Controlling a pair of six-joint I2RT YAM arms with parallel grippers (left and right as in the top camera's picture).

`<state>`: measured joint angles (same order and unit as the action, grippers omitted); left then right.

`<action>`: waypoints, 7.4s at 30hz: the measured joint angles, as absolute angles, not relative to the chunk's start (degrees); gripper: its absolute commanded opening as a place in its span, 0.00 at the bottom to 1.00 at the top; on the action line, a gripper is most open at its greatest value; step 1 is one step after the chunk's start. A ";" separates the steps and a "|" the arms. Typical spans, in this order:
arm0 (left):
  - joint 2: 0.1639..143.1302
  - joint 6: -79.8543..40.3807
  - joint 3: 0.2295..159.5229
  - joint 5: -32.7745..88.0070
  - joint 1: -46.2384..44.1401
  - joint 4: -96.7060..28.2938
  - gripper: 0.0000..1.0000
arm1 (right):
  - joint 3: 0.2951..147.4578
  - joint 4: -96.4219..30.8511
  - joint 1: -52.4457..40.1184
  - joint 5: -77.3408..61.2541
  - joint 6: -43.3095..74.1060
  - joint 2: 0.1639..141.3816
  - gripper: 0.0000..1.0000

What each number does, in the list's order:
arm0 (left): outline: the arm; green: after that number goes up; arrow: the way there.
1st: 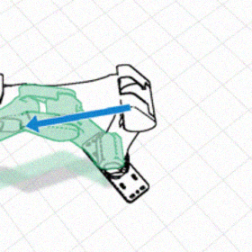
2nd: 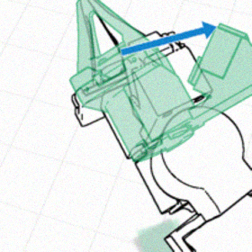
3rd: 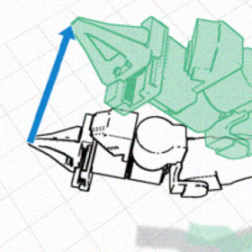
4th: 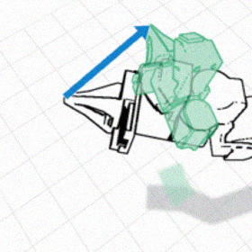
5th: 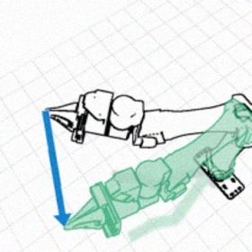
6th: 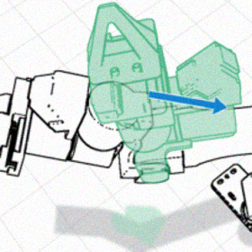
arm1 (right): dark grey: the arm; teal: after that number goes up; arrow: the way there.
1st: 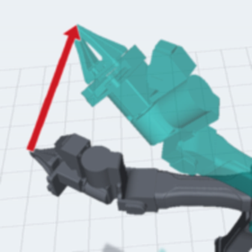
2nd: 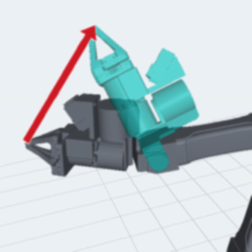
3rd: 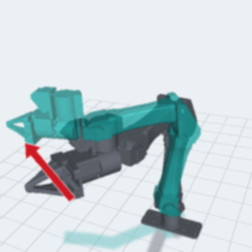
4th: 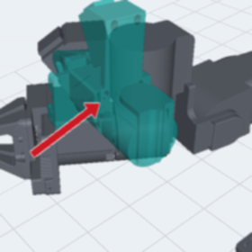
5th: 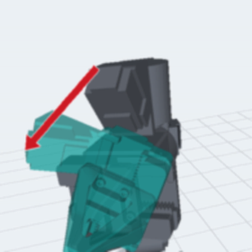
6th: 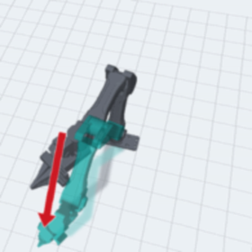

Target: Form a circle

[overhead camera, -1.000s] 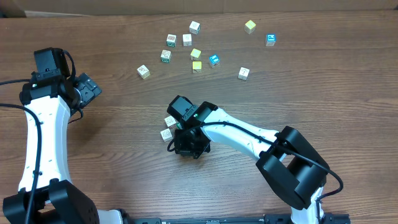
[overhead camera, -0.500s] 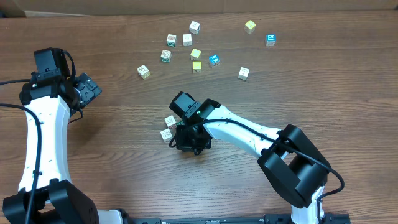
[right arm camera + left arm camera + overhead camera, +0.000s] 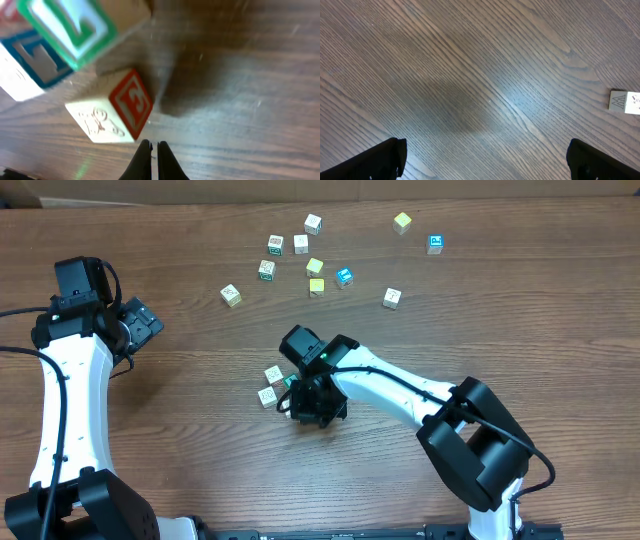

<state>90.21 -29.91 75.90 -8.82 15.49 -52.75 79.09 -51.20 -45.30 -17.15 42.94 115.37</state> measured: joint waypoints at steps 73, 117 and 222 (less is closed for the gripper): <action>90.21 -29.91 75.90 -8.82 15.49 -52.73 1.00 | 79.09 -48.42 -45.63 -16.88 42.19 115.37 0.04; 90.21 -29.91 75.90 -8.82 15.49 -52.73 1.00 | 79.09 -45.65 -47.83 -17.63 42.19 115.37 0.04; 91.44 -22.13 67.22 0.05 -7.53 -65.01 0.04 | 82.56 -51.44 -14.72 8.95 28.67 115.59 1.00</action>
